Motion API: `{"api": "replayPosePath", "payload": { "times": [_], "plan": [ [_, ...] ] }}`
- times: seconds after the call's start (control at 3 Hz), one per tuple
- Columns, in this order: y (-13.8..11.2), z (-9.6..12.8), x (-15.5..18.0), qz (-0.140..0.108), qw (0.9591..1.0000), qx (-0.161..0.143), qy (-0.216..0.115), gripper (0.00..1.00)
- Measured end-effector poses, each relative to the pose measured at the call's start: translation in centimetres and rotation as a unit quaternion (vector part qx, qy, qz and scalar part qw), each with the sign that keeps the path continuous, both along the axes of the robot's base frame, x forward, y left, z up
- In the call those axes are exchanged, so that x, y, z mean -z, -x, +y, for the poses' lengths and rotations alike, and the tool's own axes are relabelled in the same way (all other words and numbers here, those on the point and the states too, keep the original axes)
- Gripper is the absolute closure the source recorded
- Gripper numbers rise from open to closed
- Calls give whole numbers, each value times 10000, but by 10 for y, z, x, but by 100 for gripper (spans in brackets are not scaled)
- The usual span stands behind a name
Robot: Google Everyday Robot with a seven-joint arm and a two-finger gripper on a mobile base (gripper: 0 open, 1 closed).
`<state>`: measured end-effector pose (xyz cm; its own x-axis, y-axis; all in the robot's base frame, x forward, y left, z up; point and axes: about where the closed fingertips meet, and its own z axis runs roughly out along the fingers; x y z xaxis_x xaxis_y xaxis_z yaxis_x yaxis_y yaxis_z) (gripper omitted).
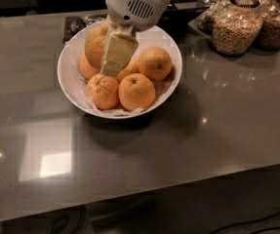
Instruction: Pick orange from white bowl
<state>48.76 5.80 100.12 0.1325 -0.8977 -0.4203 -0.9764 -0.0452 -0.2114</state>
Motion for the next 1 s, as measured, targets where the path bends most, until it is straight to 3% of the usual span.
{"api": "replayPosePath", "payload": {
  "times": [0.67, 1.0],
  "plan": [
    [63, -5, -28, -2, 9999, 107, 8, 100],
    [78, -4, -41, -95, 9998, 188, 61, 100]
  ]
}}
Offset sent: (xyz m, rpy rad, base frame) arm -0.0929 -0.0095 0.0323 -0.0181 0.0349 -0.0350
